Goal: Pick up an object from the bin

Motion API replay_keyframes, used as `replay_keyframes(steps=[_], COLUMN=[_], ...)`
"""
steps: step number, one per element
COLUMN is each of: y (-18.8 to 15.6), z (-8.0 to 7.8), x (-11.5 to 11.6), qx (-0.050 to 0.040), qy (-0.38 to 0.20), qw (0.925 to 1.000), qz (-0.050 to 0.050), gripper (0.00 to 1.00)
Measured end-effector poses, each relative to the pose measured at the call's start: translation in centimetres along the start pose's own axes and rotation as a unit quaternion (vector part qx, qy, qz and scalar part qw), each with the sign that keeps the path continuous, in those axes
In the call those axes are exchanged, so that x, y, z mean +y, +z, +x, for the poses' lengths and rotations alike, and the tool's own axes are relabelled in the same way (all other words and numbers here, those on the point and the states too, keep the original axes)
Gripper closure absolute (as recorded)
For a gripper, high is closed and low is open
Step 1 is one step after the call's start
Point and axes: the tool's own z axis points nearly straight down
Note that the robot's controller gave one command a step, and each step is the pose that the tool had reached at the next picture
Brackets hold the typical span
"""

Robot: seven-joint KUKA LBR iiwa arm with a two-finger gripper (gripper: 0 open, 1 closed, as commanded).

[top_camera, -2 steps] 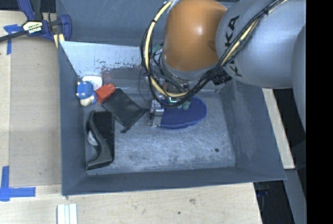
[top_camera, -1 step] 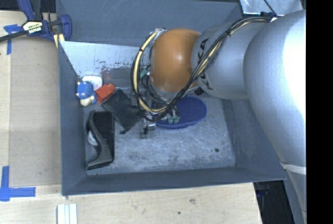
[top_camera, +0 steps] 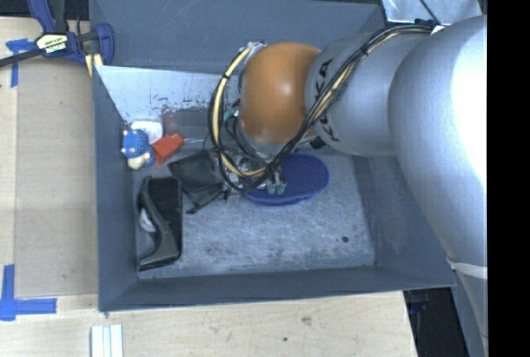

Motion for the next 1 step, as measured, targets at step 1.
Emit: replay_keyframes(steps=[1], y=[-13.05], z=[-0.52], x=[0.62], qx=[-0.0039], qy=[-0.007], qw=[1.0000], qz=[0.000], gripper=[1.00])
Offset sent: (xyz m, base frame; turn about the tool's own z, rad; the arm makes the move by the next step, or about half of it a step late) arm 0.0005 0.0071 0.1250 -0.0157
